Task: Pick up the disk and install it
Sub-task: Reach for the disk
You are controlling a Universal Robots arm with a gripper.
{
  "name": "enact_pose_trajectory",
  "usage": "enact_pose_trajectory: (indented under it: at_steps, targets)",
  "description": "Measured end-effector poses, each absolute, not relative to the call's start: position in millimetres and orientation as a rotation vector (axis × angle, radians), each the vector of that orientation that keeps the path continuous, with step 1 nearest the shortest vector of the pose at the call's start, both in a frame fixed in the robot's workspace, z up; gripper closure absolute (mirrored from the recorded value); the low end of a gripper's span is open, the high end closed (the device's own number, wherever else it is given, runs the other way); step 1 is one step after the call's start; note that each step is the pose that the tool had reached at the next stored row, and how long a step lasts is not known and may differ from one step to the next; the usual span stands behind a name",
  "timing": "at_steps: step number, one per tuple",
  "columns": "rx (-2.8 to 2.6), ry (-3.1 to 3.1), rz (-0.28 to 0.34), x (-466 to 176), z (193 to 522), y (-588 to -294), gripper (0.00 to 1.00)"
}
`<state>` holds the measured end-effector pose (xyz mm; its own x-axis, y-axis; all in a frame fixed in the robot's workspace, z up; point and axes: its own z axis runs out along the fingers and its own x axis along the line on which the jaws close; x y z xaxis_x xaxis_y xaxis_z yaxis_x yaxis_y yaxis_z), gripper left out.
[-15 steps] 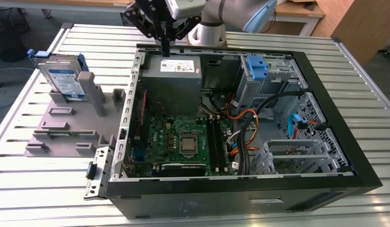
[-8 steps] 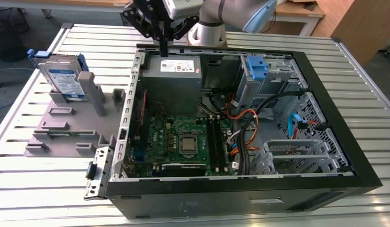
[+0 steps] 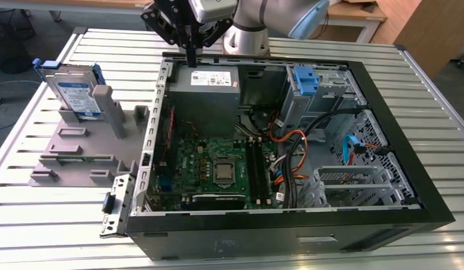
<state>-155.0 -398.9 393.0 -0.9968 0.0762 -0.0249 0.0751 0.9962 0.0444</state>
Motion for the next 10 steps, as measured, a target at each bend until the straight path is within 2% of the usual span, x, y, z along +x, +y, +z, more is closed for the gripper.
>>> enact_pose_trajectory:
  at_steps: [10]
  targets:
    - [0.118, 3.112, 0.068, -157.9, 393.0, -398.9, 0.89]
